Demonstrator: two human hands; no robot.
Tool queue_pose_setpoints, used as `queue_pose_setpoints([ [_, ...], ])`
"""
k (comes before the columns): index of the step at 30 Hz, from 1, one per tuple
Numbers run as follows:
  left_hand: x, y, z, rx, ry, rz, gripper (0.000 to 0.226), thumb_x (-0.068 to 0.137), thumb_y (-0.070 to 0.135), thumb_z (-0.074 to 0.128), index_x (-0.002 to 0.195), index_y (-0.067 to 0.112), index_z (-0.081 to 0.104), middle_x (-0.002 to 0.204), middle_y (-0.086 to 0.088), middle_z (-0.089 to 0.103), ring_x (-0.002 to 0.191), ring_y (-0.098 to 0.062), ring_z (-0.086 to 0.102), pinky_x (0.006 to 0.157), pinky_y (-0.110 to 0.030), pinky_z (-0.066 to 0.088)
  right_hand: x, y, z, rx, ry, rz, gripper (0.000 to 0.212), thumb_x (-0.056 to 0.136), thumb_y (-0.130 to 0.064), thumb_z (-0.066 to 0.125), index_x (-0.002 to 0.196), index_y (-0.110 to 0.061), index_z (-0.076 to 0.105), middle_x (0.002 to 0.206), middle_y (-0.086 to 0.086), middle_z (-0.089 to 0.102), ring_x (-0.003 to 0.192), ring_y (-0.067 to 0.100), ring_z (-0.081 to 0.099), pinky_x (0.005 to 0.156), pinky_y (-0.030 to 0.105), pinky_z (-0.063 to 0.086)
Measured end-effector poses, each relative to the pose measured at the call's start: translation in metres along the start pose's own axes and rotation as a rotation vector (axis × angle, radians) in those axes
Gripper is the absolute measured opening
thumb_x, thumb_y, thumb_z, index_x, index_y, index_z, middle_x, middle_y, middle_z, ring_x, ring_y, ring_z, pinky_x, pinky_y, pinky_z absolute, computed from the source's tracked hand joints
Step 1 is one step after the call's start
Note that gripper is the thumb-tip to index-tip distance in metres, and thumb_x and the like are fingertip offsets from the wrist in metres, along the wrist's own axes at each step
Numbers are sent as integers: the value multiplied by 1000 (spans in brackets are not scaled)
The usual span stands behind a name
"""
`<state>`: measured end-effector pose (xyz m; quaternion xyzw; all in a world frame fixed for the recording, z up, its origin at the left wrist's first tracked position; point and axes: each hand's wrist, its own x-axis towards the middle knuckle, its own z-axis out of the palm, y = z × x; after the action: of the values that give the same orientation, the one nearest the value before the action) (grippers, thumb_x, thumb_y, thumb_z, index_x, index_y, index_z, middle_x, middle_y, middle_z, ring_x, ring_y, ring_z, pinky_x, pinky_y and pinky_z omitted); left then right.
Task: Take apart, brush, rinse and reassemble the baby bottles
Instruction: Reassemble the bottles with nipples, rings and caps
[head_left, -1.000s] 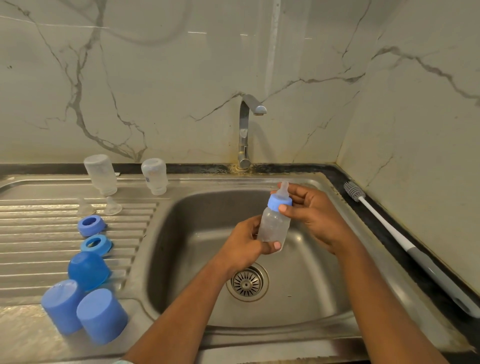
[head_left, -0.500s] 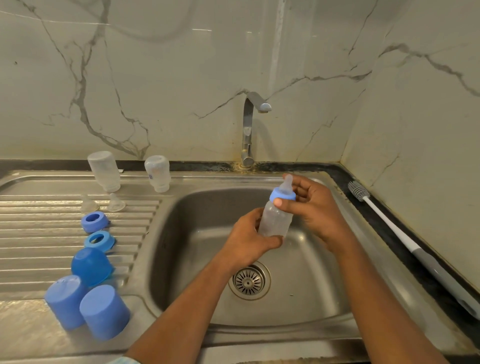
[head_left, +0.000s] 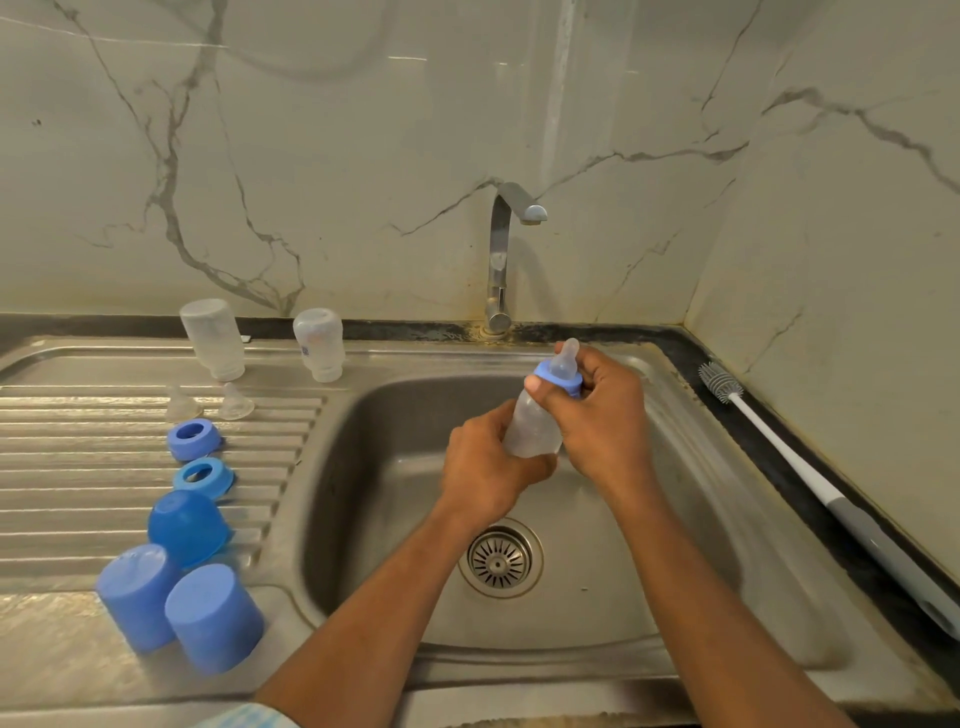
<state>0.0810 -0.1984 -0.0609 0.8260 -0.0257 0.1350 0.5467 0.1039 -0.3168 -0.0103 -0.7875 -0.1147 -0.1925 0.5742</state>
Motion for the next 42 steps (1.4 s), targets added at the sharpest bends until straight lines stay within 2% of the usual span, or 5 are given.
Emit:
queue_pose_setpoints([
  [10, -1, 0, 3, -27, 149, -19, 29, 76, 27, 81, 102, 27, 69, 82, 14, 72, 76, 1, 68, 66, -21, 55, -7, 5, 6, 5, -235, 83, 99, 74, -28, 85, 153, -30, 25, 142, -6, 51, 123, 10, 53, 98, 28, 47],
  [21, -12, 3, -15, -11, 103, -122, 40, 75, 26, 83, 111, 21, 67, 95, 9, 73, 88, -6, 69, 81, -34, 58, -9, 26, 19, -25, -289, 66, 55, 75, -27, 84, 123, -22, 58, 111, -1, 70, 98, 12, 68, 85, 36, 58],
  [28, -47, 22, -42, 366, 117, -315, 90, 82, 24, 79, 153, 3, 27, 129, -12, 62, 120, -29, 59, 88, -32, 48, -25, 8, 31, -65, -459, -51, 49, 73, -29, 85, 116, -30, 59, 96, -17, 67, 86, -8, 63, 66, 6, 45],
  [35, -154, 60, -73, 545, 431, -134, 22, 95, 35, 62, 116, 28, 66, 100, 6, 72, 90, -11, 66, 74, -26, 51, -49, -4, 44, -68, -697, -111, 57, 68, -23, 88, 117, -29, 60, 103, -18, 68, 94, -8, 64, 80, 14, 48],
  [42, -204, 45, -116, 703, 697, -371, 56, 95, 52, 55, 145, 31, 44, 106, 3, 70, 94, -21, 67, 74, -27, 39, -56, -8, 47, -67, -777, -111, 59, 66, -21, 89, 117, -30, 60, 109, -11, 68, 101, 6, 65, 90, 26, 50],
])
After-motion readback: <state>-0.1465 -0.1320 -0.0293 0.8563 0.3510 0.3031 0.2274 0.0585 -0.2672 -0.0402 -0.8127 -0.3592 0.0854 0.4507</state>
